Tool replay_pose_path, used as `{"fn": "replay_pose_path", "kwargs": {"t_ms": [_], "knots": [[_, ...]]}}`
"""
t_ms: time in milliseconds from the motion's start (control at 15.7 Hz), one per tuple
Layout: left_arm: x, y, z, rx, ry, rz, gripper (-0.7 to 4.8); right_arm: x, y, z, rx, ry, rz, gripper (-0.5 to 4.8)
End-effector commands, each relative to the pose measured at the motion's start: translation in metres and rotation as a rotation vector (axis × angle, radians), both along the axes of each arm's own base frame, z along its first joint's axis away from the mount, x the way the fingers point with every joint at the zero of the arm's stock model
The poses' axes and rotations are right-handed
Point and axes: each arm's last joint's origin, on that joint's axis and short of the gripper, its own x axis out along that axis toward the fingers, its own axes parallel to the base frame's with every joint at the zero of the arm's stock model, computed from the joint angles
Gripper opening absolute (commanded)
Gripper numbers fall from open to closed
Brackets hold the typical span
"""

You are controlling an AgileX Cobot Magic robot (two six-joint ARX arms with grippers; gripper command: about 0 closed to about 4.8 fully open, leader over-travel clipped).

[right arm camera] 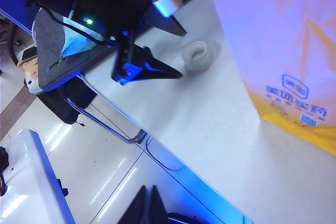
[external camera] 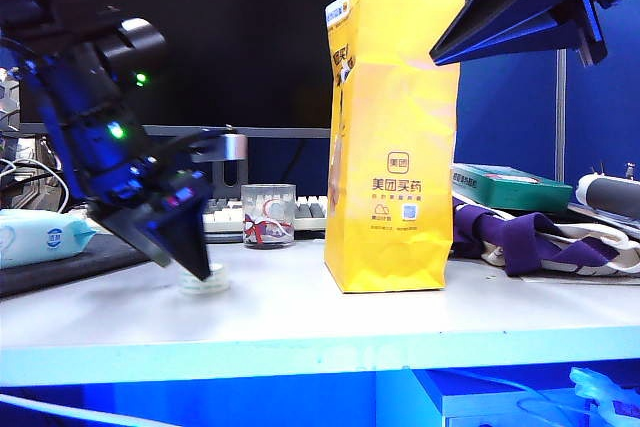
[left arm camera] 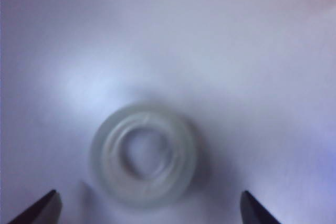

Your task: Pick up the transparent tape and throw it into the yellow paper bag.

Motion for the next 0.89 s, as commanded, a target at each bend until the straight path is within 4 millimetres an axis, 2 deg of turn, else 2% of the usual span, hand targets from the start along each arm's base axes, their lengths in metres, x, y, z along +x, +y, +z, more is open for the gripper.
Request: {"fn": "replay_pose_path", "kwargs": {"t_ms": [64, 254, 826, 890], "knots": [[0.003, -0.010, -0.004, -0.005, -0.020, -0.018, 4.79, 0.000, 0.000, 0.003, 0.007, -0.021, 0.008, -0.01], [0.007, -0.016, -0.014, -0.002, -0.025, 0.016, 4.79, 0.001, 0.000, 0.002, 0.007, -0.021, 0.008, -0.01], [0.013, -0.018, -0.023, 0.031, -0.032, 0.040, 4.79, 0.002, 0.001, 0.001, 0.003, -0.018, 0.010, -0.01], [0.013, -0.018, -0.023, 0.039, -0.036, 0.045, 4.15, 0.003, 0.001, 0.001, 0.002, -0.018, 0.009, -0.01]]}}
